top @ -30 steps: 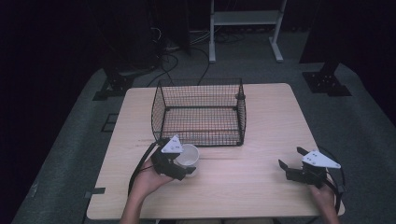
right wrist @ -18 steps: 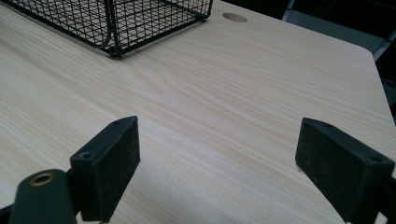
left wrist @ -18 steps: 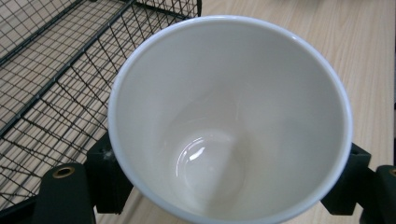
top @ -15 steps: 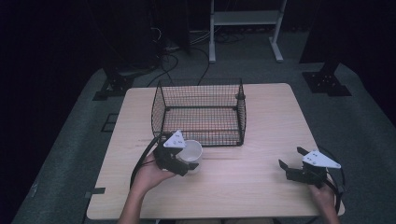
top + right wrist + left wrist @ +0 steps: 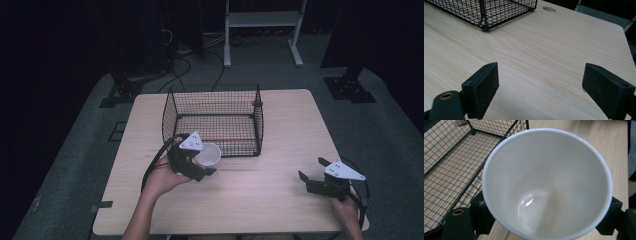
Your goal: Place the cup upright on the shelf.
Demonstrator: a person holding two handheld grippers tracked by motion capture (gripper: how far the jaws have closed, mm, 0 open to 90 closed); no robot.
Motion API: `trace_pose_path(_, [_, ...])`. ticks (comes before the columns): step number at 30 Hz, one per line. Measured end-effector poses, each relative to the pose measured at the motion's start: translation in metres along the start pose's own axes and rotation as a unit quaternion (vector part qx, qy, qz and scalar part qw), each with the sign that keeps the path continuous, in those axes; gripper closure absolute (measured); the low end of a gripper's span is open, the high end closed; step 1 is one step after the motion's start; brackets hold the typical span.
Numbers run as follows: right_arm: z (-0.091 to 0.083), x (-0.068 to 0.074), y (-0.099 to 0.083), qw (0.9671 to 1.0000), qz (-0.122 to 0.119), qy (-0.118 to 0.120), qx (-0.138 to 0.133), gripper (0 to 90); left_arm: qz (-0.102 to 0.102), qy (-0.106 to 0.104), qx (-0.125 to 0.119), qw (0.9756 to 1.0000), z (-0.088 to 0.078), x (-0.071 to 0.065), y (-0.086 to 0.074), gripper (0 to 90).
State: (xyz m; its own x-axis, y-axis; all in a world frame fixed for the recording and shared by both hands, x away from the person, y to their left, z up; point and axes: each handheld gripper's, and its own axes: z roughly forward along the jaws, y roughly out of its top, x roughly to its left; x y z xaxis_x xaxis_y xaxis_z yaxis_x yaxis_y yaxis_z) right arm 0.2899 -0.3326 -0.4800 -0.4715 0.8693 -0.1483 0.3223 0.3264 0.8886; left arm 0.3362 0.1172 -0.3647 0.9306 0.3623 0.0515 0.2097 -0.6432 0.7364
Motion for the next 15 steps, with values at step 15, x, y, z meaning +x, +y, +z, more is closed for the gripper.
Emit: trace_pose_path(15, [0.0,0.0,0.0,1.0,0.003,-0.001,0.0,13.1,0.019,0.0,0.016,0.9997,-0.002,0.007,0.024,20.9])
